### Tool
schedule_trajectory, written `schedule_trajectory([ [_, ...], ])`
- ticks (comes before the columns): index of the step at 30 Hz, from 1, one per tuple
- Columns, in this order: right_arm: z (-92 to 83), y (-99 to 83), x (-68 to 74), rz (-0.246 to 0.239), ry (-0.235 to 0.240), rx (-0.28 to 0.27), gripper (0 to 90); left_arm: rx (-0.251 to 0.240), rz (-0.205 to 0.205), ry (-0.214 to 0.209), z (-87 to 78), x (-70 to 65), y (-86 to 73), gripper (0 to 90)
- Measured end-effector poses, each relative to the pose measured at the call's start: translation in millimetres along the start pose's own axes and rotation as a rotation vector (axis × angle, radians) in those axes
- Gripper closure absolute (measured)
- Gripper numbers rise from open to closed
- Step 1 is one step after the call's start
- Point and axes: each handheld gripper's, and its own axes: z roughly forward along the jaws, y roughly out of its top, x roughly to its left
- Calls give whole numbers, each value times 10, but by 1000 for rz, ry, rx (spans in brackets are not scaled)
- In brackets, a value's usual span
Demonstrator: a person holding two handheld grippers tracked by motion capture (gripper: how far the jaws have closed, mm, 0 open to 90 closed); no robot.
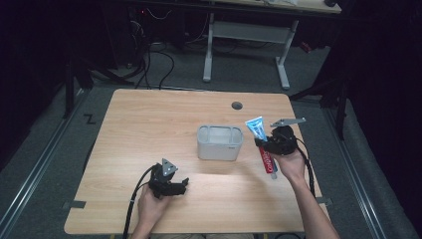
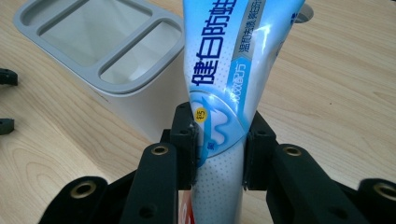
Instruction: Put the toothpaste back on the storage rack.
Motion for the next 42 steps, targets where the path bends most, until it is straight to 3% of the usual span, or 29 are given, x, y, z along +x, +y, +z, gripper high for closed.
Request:
schedule_trajectory([
  [16, -84, 33, 82, -24, 15, -44, 709, -1, 0, 0, 1, -1, 0, 189],
  [42, -240, 361, 305, -63, 89, -143, 709, -1, 1, -1, 0, -1, 0, 190],
])
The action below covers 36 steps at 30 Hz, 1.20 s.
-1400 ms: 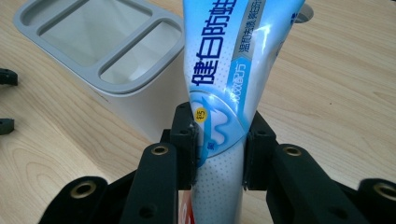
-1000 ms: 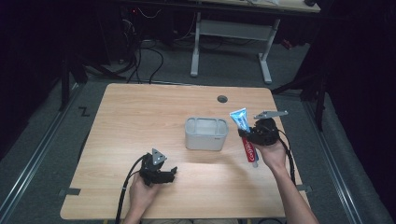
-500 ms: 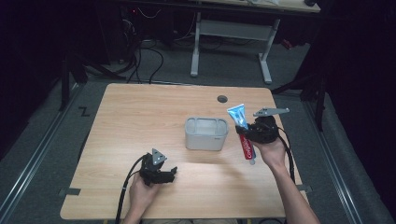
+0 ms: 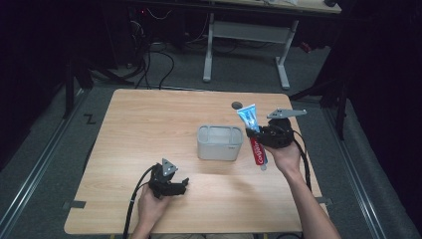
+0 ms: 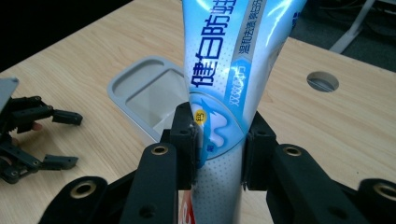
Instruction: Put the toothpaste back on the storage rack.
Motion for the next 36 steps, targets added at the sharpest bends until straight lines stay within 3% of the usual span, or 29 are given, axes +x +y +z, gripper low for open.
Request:
schedule_trajectory([
  [13, -4, 165, 72, -18, 21, -48, 709, 0, 0, 0, 0, 0, 0, 190],
  [36, 202, 501, 204, -34, 56, -120, 709, -1, 3, -2, 0, -2, 0, 191],
])
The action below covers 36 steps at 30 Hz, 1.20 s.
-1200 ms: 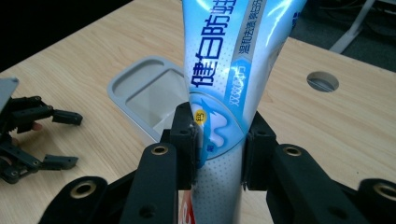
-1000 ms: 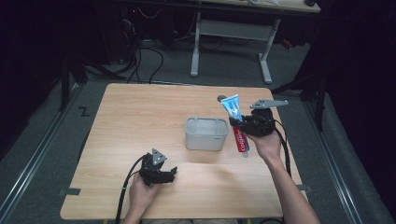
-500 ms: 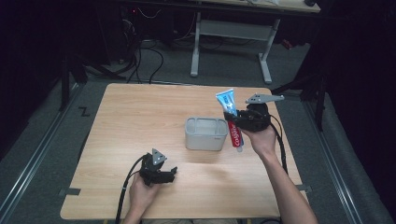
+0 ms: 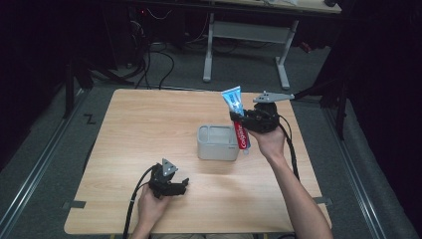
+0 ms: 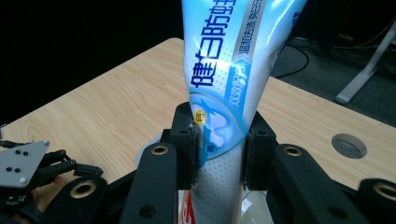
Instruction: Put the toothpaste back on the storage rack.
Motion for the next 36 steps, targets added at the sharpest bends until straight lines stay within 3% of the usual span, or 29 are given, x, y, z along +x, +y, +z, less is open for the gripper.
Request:
schedule_trajectory([
  [20, 291, 204, 11, 16, 8, -28, 709, 1, 2, -2, 0, -1, 0, 191],
  [36, 495, 203, -48, 48, -3, -29, 708, 1, 3, -2, 0, 0, 0, 191],
])
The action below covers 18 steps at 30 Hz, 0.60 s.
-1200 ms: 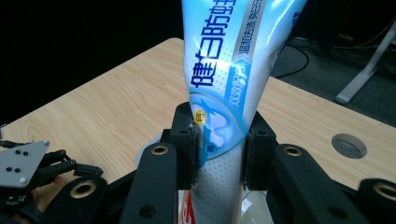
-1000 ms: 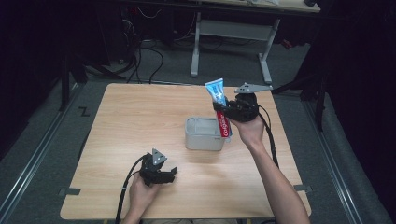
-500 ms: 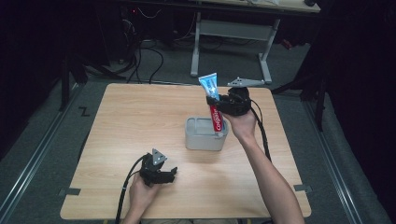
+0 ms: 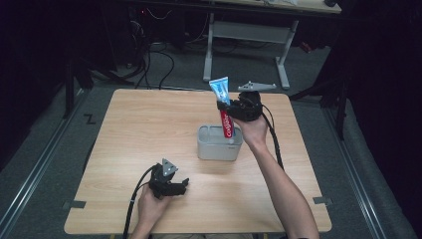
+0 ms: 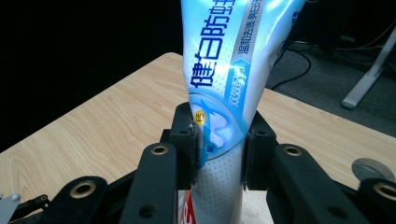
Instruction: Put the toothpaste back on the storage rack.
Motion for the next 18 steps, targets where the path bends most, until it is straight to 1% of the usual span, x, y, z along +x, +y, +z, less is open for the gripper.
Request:
schedule_trajectory([
  [6, 69, 26, 16, -7, -6, 10, 706, -1, -2, 0, 1, -1, 0, 191],
  [8, 96, 27, 34, -21, -17, 18, 705, -1, -1, -1, 1, -1, 0, 191],
  [11, 138, 26, 40, -30, -19, 28, 705, -1, 0, -1, 1, -2, 0, 191],
  [18, 207, 16, 47, -36, -31, 50, 703, -1, 1, -4, 1, -3, 0, 191],
])
